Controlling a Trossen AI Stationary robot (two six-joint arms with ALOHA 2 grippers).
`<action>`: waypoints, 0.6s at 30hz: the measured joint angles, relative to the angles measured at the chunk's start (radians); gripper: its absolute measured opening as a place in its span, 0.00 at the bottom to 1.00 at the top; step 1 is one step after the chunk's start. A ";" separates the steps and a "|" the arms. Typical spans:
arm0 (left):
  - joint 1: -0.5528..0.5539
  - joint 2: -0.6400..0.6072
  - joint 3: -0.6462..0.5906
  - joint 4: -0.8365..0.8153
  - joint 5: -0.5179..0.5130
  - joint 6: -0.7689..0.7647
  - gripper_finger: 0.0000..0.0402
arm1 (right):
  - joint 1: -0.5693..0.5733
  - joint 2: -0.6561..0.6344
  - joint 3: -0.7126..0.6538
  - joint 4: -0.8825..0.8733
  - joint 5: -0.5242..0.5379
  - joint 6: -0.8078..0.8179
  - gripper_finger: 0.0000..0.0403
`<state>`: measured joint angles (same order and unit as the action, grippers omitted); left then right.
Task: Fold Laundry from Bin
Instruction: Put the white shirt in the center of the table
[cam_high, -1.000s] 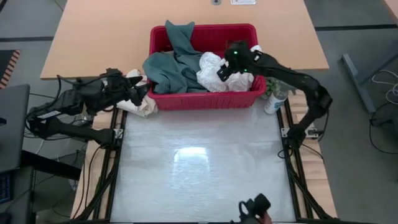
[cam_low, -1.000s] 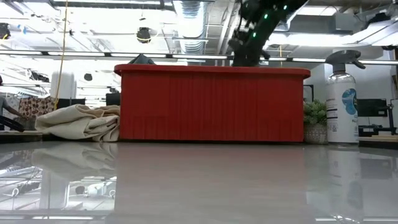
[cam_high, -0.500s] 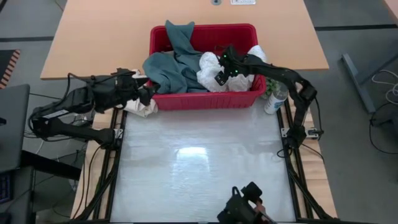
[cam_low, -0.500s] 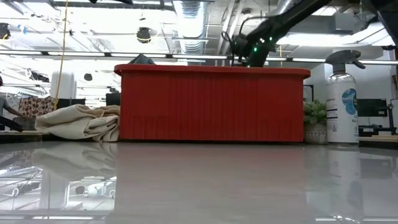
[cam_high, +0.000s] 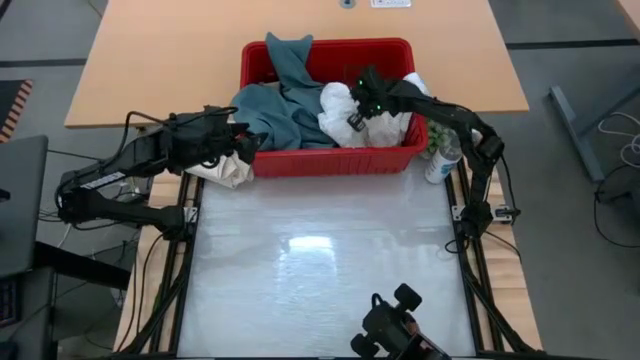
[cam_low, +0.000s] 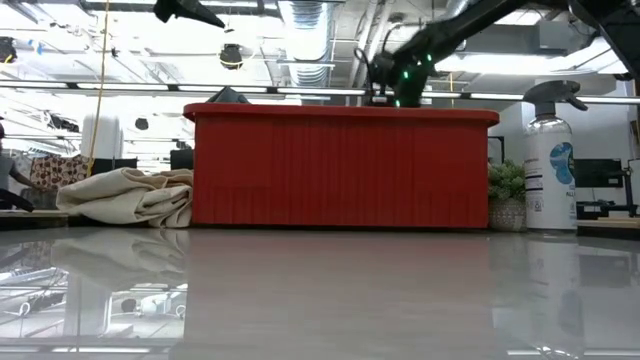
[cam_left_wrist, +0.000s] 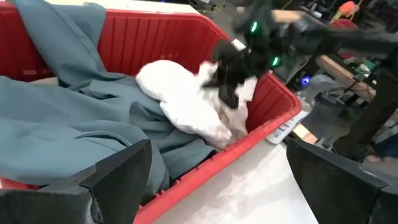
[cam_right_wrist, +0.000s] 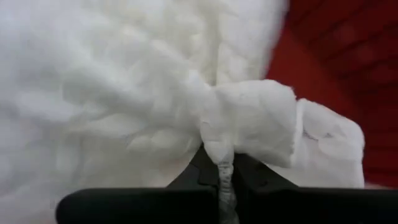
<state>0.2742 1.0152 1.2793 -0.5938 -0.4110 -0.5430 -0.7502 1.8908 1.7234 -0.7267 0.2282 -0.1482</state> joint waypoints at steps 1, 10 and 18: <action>0.005 0.001 0.000 -0.001 0.015 0.000 0.90 | 0.001 0.000 0.046 -0.026 0.005 -0.012 0.07; 0.018 0.001 0.000 0.009 0.048 0.000 0.90 | 0.067 0.000 0.619 -0.203 -0.041 -0.067 0.07; 0.019 0.001 0.000 0.010 0.028 0.012 0.90 | 0.187 -0.245 0.542 0.022 -0.292 -0.039 0.07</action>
<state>0.2932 1.0164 1.2793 -0.5842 -0.3830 -0.5314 -0.5629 1.6462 2.2654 -0.7048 -0.0643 -0.1875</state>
